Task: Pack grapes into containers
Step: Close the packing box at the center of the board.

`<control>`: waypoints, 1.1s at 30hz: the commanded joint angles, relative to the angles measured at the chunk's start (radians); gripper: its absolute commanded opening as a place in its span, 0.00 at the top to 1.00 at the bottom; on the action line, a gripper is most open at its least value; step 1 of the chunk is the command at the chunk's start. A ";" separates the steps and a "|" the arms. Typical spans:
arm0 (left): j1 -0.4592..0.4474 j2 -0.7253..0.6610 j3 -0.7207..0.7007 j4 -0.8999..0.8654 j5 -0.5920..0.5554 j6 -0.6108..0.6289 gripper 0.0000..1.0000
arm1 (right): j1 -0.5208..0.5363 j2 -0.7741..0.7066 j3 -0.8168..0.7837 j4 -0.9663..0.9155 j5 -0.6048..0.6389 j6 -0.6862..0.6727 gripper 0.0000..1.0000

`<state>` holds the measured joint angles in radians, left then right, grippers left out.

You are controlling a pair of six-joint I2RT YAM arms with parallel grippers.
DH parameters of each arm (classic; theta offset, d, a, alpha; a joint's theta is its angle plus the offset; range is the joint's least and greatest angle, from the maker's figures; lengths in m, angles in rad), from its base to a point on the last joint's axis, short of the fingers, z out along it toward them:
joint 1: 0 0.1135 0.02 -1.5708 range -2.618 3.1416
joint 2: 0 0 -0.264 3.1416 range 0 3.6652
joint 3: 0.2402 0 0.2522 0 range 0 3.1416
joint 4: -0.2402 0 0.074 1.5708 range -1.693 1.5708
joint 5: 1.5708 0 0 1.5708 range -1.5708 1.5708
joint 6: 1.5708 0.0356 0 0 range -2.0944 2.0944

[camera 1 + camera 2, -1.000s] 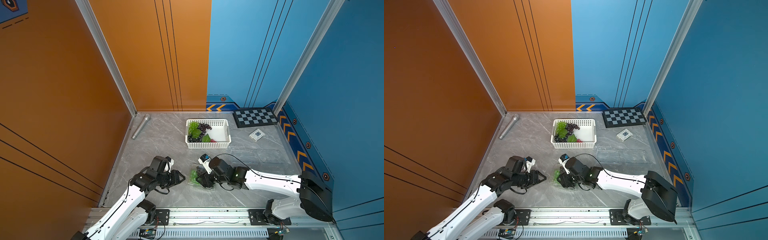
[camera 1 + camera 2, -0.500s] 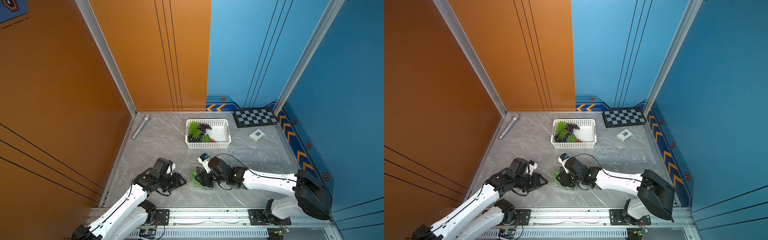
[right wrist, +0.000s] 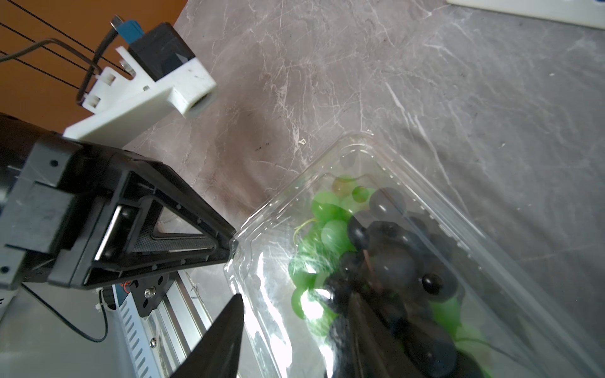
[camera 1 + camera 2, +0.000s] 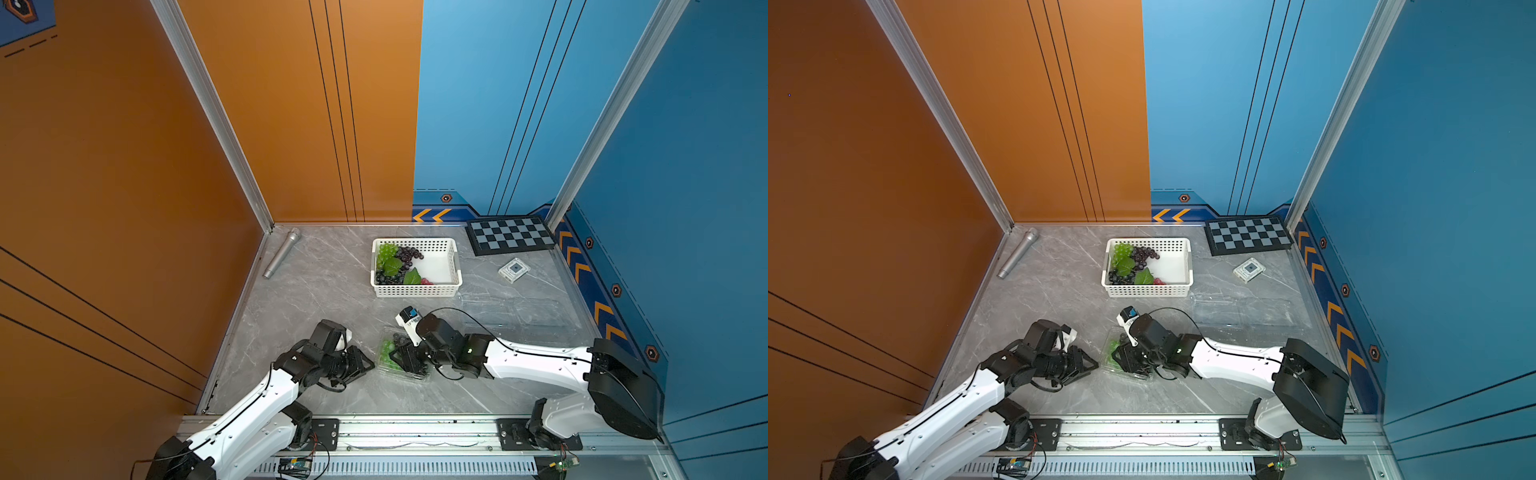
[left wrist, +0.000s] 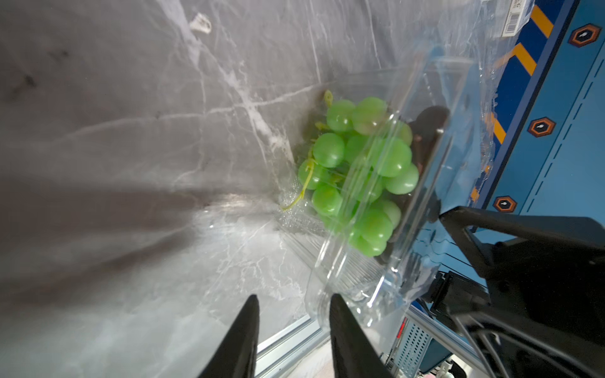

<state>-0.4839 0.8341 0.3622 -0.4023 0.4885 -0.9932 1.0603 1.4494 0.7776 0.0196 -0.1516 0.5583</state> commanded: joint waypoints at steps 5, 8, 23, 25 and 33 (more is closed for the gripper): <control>-0.024 -0.023 -0.065 0.140 -0.027 -0.124 0.69 | 0.000 0.025 -0.027 -0.051 0.019 0.020 0.48; -0.041 -0.025 -0.077 0.169 -0.047 -0.150 0.71 | 0.001 0.027 -0.027 -0.050 0.019 0.020 0.48; -0.116 -0.030 -0.139 0.273 -0.153 -0.241 0.84 | 0.001 0.028 -0.024 -0.053 0.015 0.021 0.49; -0.120 -0.033 -0.142 0.276 -0.162 -0.246 0.86 | 0.001 0.028 -0.024 -0.056 0.017 0.022 0.49; -0.130 -0.044 -0.166 0.280 -0.182 -0.265 0.90 | -0.001 0.026 -0.028 -0.057 0.019 0.022 0.49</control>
<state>-0.5999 0.7860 0.2337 -0.0681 0.3534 -1.2503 1.0603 1.4513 0.7753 0.0193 -0.1520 0.5591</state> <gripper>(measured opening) 0.099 0.507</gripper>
